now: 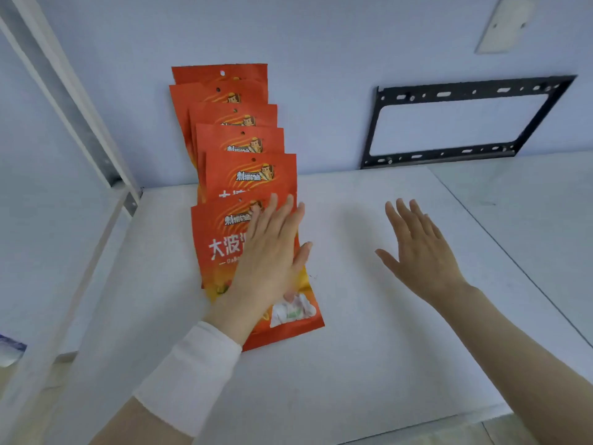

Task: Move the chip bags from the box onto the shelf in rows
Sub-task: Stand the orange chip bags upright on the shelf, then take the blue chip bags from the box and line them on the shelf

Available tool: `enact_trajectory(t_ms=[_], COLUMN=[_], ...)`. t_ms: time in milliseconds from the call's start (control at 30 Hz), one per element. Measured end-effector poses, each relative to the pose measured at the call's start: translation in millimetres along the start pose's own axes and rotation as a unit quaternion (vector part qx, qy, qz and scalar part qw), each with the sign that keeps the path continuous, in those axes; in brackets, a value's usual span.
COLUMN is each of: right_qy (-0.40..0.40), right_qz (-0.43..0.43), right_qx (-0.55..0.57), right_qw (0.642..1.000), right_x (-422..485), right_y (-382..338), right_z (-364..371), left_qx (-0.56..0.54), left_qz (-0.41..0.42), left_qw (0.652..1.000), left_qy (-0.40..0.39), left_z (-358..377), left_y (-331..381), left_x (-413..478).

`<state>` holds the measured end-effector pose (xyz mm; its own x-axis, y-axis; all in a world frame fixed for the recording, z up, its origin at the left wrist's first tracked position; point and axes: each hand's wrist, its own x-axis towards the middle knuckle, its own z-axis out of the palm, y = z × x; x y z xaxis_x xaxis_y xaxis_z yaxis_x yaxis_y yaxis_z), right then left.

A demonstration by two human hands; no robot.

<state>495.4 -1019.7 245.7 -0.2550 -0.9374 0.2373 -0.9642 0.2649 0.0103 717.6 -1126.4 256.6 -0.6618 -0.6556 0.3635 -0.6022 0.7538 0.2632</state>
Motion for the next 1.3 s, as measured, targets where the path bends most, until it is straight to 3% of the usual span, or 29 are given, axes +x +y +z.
enact_trajectory(t_ms=[233,433,633,833,1067,1300], right_qy=[0.002,0.008,-0.001,-0.022,-0.025,-0.050], right_qz=[0.099,0.177,0.261,0.378,0.528,0.588], right_qx=[-0.019,-0.023,-0.038,-0.043,-0.045,-0.087], right_qw=[0.995,0.984,0.965,0.925,0.848,0.803], right_x=[-96,-198,-340,-503,-657,-768], right_y=[64,141,233,310,373,456], right_z=[-4,-32,-56,-79,-87,-86], left_qx=[0.014,0.009,-0.027,-0.039,-0.056,-0.080], left_qz=[0.135,0.206,0.273,0.369,0.490,0.560], left_qw=[0.982,0.966,0.945,0.896,0.821,0.762], left_qy=[-0.130,-0.156,-0.176,-0.243,-0.286,-0.315], left_z=[52,78,121,176,226,282], left_y=[104,220,387,561,720,865], left_x=[14,3,-30,-86,-146,-184])
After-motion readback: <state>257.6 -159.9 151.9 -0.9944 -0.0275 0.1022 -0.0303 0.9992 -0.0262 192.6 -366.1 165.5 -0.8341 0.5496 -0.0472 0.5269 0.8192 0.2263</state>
